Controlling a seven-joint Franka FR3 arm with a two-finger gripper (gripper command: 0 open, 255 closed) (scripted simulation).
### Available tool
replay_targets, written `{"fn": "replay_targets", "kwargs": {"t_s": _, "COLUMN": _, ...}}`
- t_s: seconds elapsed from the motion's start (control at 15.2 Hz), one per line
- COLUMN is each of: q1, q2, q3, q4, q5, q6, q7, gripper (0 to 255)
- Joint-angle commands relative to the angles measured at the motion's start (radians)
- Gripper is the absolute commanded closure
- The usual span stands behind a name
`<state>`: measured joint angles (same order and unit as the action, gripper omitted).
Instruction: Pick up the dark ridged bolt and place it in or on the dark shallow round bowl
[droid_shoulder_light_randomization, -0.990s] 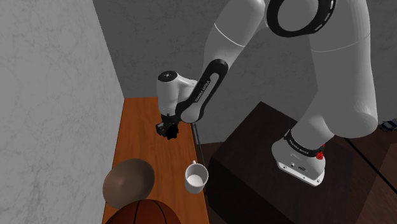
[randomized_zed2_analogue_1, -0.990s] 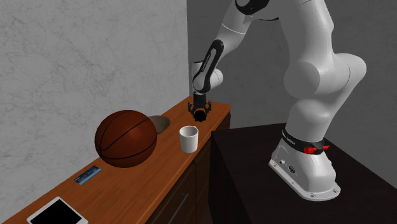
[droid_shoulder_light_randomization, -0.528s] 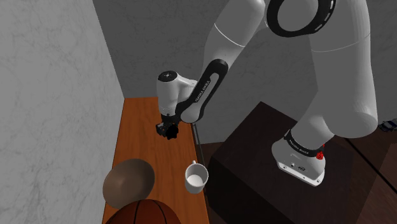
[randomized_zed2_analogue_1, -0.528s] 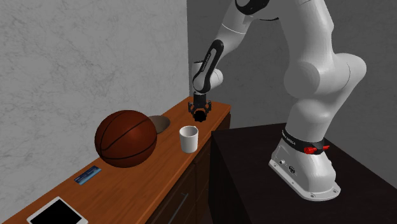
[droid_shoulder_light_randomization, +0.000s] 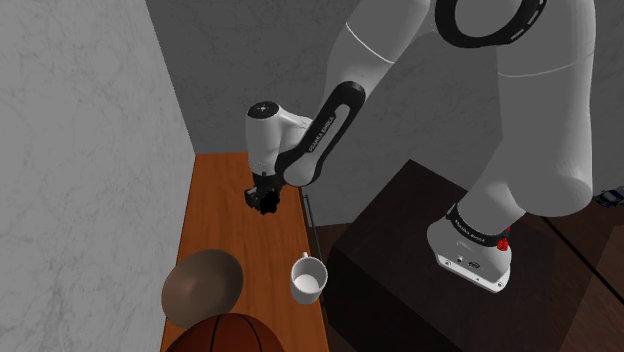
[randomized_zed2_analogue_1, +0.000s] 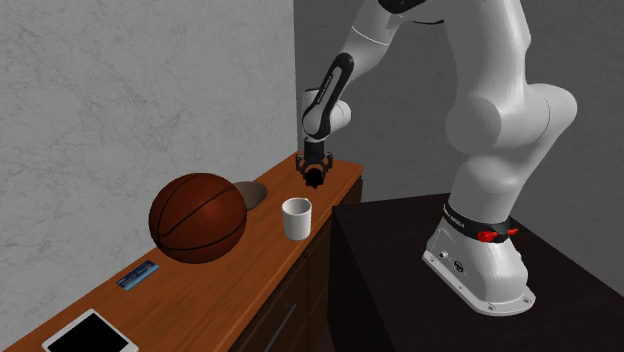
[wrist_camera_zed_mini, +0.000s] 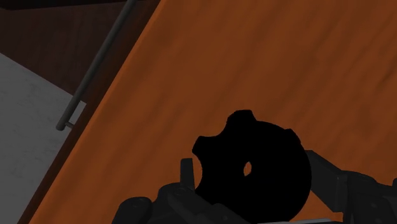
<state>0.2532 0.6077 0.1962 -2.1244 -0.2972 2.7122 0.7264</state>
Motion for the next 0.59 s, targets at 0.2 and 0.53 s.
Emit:
{"fn": "replay_targets", "kwargs": {"t_s": 0.2, "q1": -0.019, "q2": -0.063, "q3": 0.025, "q4": -0.018, "q5": 0.023, "q6": -0.046, "q7": -0.017, "gripper": 255}}
{"fn": "replay_targets", "kwargs": {"t_s": 0.53, "q1": -0.037, "q2": -0.125, "q3": 0.048, "q4": -0.032, "q5": 0.048, "q6": -0.093, "q7": -0.036, "gripper": 255}}
